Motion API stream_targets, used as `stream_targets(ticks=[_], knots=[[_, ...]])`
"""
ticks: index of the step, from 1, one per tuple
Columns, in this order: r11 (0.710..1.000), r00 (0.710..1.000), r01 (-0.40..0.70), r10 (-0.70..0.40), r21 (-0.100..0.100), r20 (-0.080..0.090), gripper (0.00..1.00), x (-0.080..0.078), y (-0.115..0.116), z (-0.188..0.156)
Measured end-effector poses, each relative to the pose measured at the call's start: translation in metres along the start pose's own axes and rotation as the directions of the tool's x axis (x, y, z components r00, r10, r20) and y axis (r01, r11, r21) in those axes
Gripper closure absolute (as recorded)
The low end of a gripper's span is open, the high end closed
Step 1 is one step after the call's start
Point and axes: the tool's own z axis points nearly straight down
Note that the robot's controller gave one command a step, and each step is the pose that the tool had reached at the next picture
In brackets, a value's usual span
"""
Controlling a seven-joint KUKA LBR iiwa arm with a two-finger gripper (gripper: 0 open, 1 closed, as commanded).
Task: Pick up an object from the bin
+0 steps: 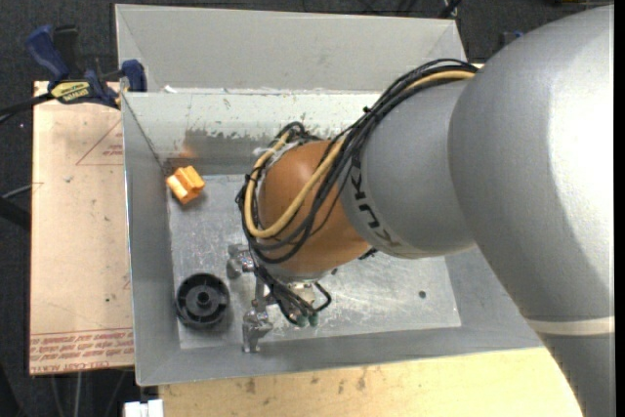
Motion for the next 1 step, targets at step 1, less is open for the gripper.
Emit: stream_targets(ticks=[1], knots=[[0.988,0.988,-0.152,0.153,0.017,-0.010,1.00,-0.0304,0.0397,0.0175]])
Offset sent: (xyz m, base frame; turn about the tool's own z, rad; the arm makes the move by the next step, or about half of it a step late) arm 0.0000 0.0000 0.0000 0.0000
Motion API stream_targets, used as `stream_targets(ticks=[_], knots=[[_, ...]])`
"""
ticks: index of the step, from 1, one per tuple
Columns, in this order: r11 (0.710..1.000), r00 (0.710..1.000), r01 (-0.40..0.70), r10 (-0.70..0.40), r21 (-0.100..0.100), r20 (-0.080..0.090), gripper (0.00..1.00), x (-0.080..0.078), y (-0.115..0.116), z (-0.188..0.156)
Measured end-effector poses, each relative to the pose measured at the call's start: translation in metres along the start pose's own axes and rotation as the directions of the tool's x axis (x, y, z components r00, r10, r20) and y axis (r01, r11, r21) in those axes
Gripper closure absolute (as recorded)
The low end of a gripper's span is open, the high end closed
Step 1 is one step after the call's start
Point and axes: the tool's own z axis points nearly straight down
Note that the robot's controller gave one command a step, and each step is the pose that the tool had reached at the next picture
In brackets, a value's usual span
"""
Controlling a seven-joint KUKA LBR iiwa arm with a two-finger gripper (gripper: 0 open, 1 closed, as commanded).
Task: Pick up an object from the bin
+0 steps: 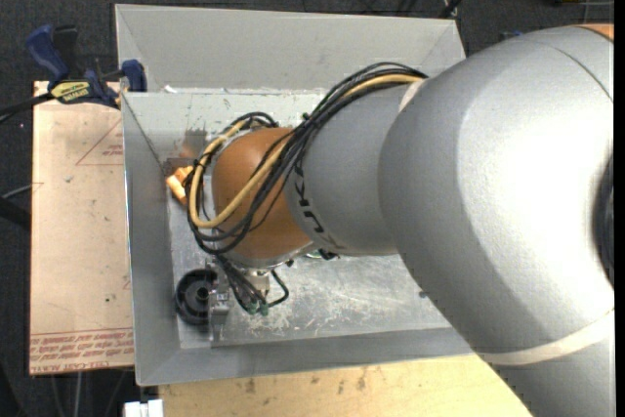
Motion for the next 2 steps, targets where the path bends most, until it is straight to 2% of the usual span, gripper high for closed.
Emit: stream_targets(ticks=[1,2], knots=[[1.000,1.000,0.000,0.000,0.000,0.000,1.00,0.000,0.000,0.000],[0.998,0.999,0.053,-0.052,-0.017,0.016,1.00,-0.005,0.008,-0.171]])
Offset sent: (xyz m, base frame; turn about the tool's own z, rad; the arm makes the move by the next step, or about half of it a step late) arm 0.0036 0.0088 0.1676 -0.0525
